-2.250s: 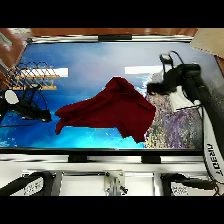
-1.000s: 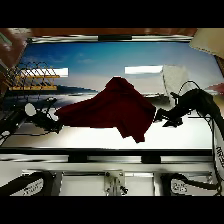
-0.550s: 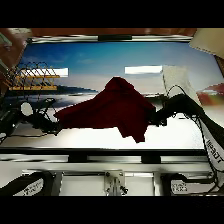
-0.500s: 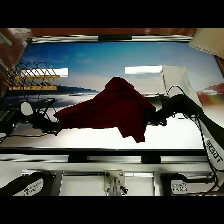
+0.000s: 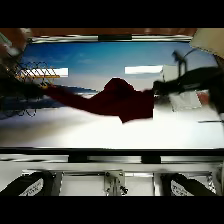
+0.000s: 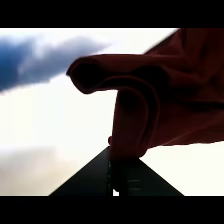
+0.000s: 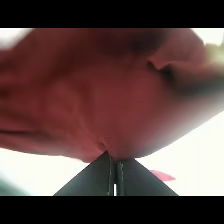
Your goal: Fold the shirts.
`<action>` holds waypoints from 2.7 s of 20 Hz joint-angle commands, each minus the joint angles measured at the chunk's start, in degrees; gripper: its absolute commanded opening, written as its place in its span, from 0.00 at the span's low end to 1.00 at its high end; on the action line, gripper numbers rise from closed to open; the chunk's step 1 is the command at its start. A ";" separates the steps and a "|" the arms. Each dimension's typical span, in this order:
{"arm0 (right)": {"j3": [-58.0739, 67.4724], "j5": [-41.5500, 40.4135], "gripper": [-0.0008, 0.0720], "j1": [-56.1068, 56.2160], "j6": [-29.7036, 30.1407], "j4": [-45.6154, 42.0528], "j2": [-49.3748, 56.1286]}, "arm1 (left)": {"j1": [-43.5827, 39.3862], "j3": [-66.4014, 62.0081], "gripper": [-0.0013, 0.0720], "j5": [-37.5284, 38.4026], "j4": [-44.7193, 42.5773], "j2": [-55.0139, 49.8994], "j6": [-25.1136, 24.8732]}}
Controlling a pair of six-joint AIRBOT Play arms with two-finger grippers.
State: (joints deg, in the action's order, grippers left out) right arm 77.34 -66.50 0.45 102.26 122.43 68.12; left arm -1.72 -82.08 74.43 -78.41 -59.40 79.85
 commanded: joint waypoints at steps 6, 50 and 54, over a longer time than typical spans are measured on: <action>27.61 26.77 0.14 0.09 3.23 -8.00 -31.21 | 0.02 -40.50 0.06 -19.41 -0.42 15.39 12.68; 4.98 23.69 0.14 2.82 -11.67 -9.70 27.80 | 1.95 6.91 0.06 -44.63 -5.18 -32.87 14.53; 4.96 3.32 0.14 2.82 -14.12 -15.52 23.58 | 4.72 2.78 0.06 -21.70 -5.16 -32.57 3.82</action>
State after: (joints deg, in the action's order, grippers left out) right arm 82.35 -47.94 3.20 90.19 110.78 93.84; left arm 1.43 -77.21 37.71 -83.68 -91.81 90.91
